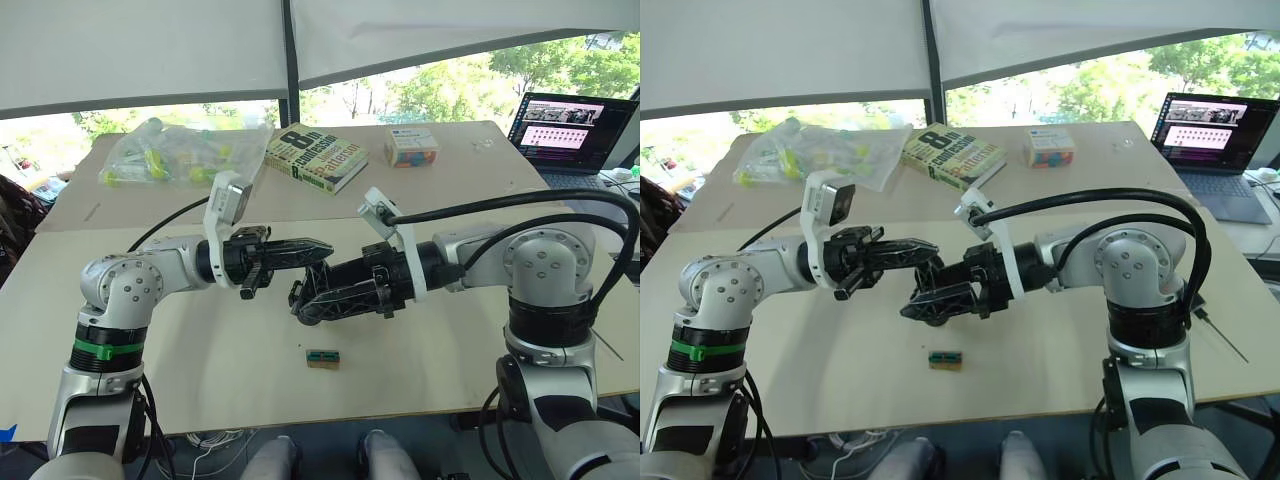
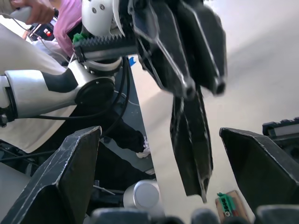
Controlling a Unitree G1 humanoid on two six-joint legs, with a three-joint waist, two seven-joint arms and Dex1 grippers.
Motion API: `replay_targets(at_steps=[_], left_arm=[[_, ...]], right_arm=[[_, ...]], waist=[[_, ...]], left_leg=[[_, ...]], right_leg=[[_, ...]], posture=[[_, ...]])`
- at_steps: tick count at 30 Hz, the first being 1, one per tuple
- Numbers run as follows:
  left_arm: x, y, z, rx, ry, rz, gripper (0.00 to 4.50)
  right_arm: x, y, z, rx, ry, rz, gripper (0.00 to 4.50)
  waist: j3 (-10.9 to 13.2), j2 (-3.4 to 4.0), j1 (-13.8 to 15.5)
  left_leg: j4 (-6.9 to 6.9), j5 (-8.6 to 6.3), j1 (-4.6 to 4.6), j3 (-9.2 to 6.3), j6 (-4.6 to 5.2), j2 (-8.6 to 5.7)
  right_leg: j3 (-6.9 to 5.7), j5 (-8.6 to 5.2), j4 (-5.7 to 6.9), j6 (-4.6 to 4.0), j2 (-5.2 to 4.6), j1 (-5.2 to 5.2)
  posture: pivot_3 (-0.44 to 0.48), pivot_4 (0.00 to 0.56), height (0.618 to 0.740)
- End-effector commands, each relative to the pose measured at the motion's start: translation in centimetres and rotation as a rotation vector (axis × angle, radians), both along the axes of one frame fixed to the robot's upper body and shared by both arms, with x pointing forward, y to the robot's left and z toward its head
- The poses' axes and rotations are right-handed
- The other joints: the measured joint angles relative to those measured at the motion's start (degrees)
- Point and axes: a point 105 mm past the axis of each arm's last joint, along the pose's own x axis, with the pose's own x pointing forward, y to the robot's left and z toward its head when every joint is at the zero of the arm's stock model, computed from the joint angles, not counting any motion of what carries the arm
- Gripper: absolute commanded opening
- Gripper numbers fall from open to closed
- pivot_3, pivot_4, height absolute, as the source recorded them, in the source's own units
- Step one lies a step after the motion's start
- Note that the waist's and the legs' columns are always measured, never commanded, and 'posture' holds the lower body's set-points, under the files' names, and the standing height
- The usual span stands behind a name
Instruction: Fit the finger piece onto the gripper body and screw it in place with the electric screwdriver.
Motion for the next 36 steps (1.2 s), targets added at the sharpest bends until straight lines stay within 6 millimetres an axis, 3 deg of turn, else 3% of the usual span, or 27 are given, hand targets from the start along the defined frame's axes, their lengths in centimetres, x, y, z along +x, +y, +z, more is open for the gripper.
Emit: replay_targets(at_steps=[1,8,11,17,21,26,27,29,31,36], left_arm=[[-0.6,-0.2,0.6,0.0,-0.039,-0.02,0.0],[-0.7,-0.3,0.6,-0.007,-0.044,-0.015,0.0],[-0.6,-0.3,0.6,-0.009,-0.05,-0.009,0.0],[-0.1,-0.1,1.5,-0.038,-0.046,0.028,0.0],[-0.3,0.6,2.4,-0.047,-0.125,0.06,1.54],[-0.1,2.8,2.9,-0.046,-0.263,0.137,3.98],[0.2,4.0,1.8,0.018,-0.309,0.174,4.47],[0.2,5.7,0.2,0.11,-0.408,0.196,4.5],[0.3,7.9,-3.0,0.271,-0.48,0.201,4.5],[0.8,11.2,-8.0,0.426,-0.486,0.263,4.5]], right_arm=[[-0.3,0.1,0.9,0.025,-0.031,0.008,3.65],[-0.5,0.1,0.5,0.017,-0.025,0.015,1.09],[-0.7,0.0,0.2,0.008,-0.022,0.02,0.41],[-0.7,-0.3,0.3,0.027,-0.036,0.016,0.41],[-0.5,-0.7,0.8,0.069,-0.066,0.004,0.41],[-0.4,-1.6,1.3,0.133,-0.119,-0.018,0.41],[-0.2,-2.1,1.3,0.151,-0.139,-0.033,0.41],[-0.2,-2.8,1.2,0.177,-0.177,-0.051,0.41],[0.1,-3.7,0.8,0.188,-0.245,-0.08,0.41],[1.0,-5.2,-0.3,0.217,-0.352,-0.148,0.41]], waist=[[0.0,0.0,0.0],[0.0,0.0,-0.02],[0.0,0.0,-0.02],[0.0,0.0,0.0],[0.0,0.0,-0.09],[0.0,0.0,-0.06],[0.0,0.0,-0.12],[0.0,0.0,-0.3],[0.0,0.02,-0.17],[0.01,0.02,0.33]], left_leg=[[0.0,0.0,0.01,0.0,0.0,0.0],[0.0,0.0,0.01,0.0,0.0,0.0],[0.0,0.0,0.0,0.0,0.0,0.0],[0.0,0.0,0.01,0.0,0.01,0.0],[0.0,0.0,0.01,0.0,0.01,0.0],[-0.01,0.0,0.01,0.01,0.0,0.0],[-0.02,0.0,0.02,0.01,0.0,0.0],[-0.08,0.0,0.05,0.05,0.0,0.01],[-0.15,0.0,0.06,0.08,0.0,0.01],[-0.14,0.0,0.03,0.11,0.04,0.04]], right_leg=[[0.0,0.0,0.0,0.0,0.0,0.0],[0.0,0.0,0.0,0.0,0.0,0.01],[0.0,0.0,0.0,0.0,0.01,0.01],[-0.01,0.0,0.0,0.0,0.01,0.01],[-0.01,0.0,0.0,0.0,0.02,0.01],[-0.01,0.0,-0.01,0.0,0.01,0.02],[-0.01,0.0,-0.03,0.0,0.02,0.02],[-0.01,0.0,-0.06,0.0,0.02,0.02],[0.01,0.0,-0.1,-0.01,0.01,0.01],[-0.06,0.05,-0.27,-0.07,-0.04,0.04]], posture=[[0.0,0.15,0.74],[0.0,0.15,0.74],[0.0,0.15,0.74],[0.0,0.15,0.74],[0.0,0.15,0.74],[0.0,0.15,0.74],[0.0,0.15,0.74],[0.0,0.15,0.74],[0.0,0.15,0.74],[0.0,0.15,0.74]])
